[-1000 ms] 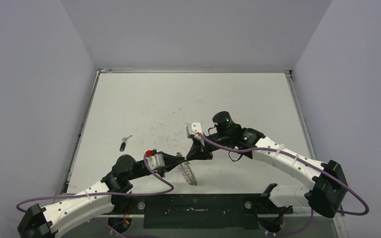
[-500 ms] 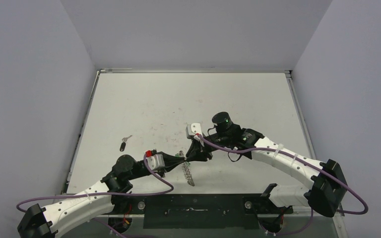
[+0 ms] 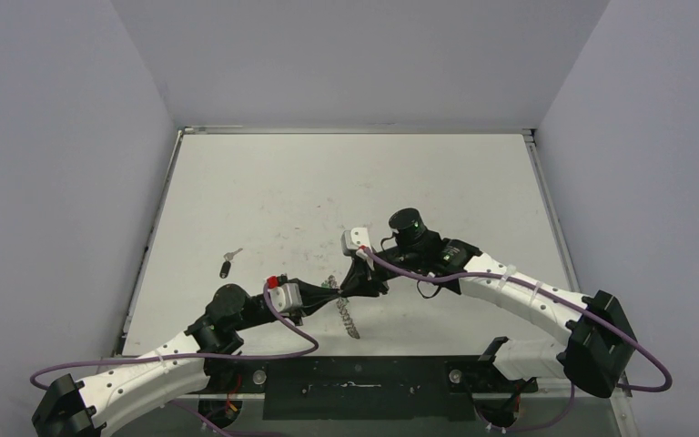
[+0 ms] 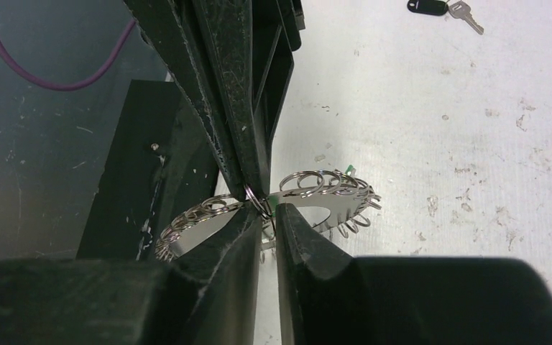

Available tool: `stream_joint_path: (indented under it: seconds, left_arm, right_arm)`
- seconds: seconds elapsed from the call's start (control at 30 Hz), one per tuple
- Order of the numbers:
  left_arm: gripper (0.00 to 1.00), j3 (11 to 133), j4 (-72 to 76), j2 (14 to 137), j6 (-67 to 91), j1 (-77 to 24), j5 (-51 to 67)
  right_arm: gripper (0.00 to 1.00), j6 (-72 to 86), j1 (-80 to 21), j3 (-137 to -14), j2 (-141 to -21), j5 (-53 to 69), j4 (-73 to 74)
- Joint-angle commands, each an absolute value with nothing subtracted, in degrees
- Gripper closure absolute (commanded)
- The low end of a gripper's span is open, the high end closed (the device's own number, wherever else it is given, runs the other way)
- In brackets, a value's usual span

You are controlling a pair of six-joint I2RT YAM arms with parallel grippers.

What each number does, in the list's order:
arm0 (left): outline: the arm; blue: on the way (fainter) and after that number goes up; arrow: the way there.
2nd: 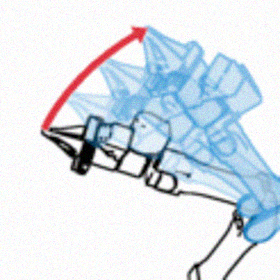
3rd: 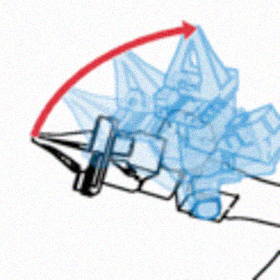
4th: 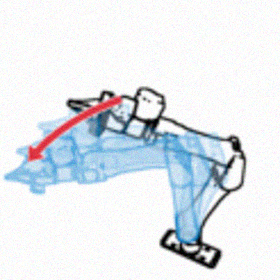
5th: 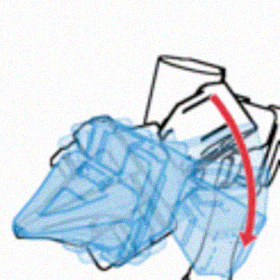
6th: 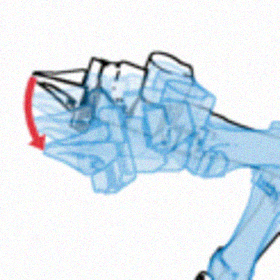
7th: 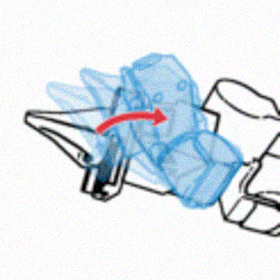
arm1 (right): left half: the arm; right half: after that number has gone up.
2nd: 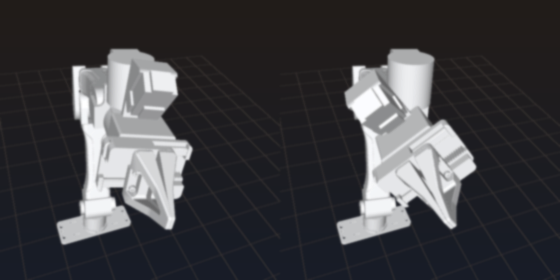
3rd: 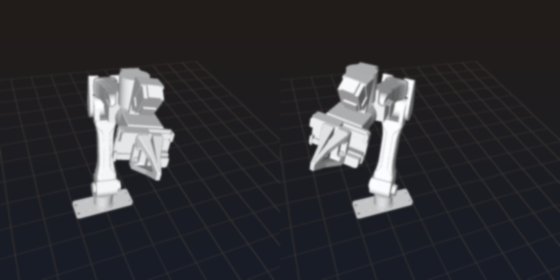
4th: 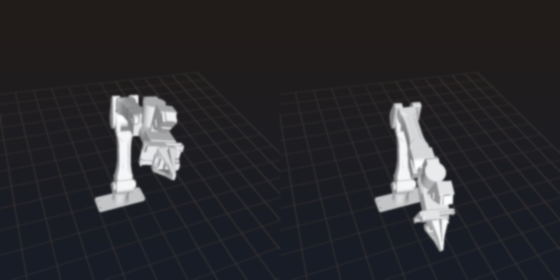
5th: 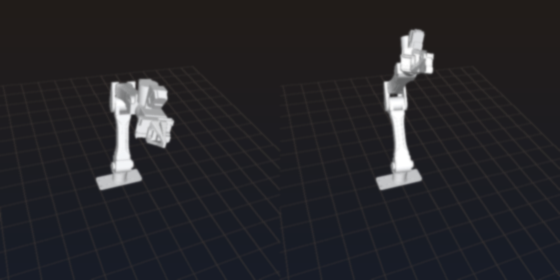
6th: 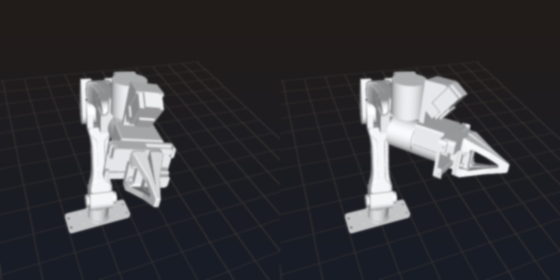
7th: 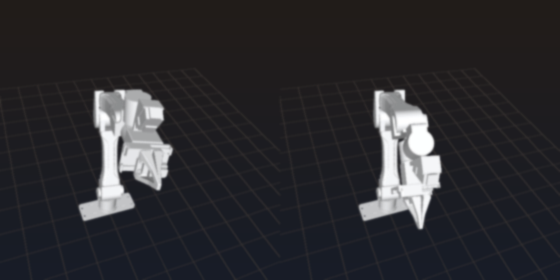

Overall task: Put the keys on the keyring
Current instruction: Adjust the key on the keyring.

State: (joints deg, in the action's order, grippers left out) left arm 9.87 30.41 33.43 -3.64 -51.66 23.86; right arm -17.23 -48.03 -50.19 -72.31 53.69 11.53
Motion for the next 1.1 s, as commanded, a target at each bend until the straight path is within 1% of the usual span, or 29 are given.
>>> stream_joint_path:
  seconds: [0.0, 0.07, 0.23, 0.37, 0.43, 0.5, 0.57, 0.73, 0.87, 1.07]
  left_arm:
    - [1.00, 10.5, 36.2, 32.7, -3.3, -51.8, 24.0]
    - [1.00, 10.4, 36.2, 32.6, -3.2, -51.9, 23.9]
    - [1.00, 10.1, 35.8, 31.9, -3.1, -51.9, 23.4]
    - [1.00, 10.1, 34.3, 30.6, -3.3, -51.8, 22.0]
    - [0.94, 10.6, 32.0, 29.5, -4.0, -51.9, 21.4]
    - [0.85, 11.3, 28.1, 28.0, -5.0, -51.8, 20.6]
    - [0.79, 12.3, 24.1, 26.4, -6.0, -51.8, 19.4]
    - [0.68, 14.7, 15.8, 24.0, -8.4, -51.8, 17.1]
    - [0.62, 16.4, 12.3, 24.1, -9.6, -51.8, 16.7]
    - [0.60, 17.2, 13.9, 27.5, -9.6, -51.9, 17.5]
  right_arm:
    - [0.91, -16.7, -48.3, -50.0, -70.4, 56.9, 5.9]
    - [1.00, -16.5, -48.3, -49.9, -70.2, 57.0, 5.5]
    - [1.00, -16.2, -48.2, -49.9, -69.1, 56.0, 6.1]
    - [1.00, -16.8, -48.2, -51.0, -68.3, 53.8, 9.9]
    - [1.00, -17.0, -48.2, -52.5, -68.2, 52.1, 13.1]
    - [1.00, -17.1, -48.2, -54.3, -68.2, 50.4, 16.7]
    - [1.00, -17.3, -48.4, -55.9, -68.3, 48.9, 20.3]
    - [1.00, -17.7, -49.0, -60.2, -69.0, 44.1, 29.2]
    - [1.00, -17.9, -49.9, -65.3, -71.3, 37.7, 37.4]
    - [1.00, -14.6, -50.7, -73.8, -76.3, 32.1, 45.9]
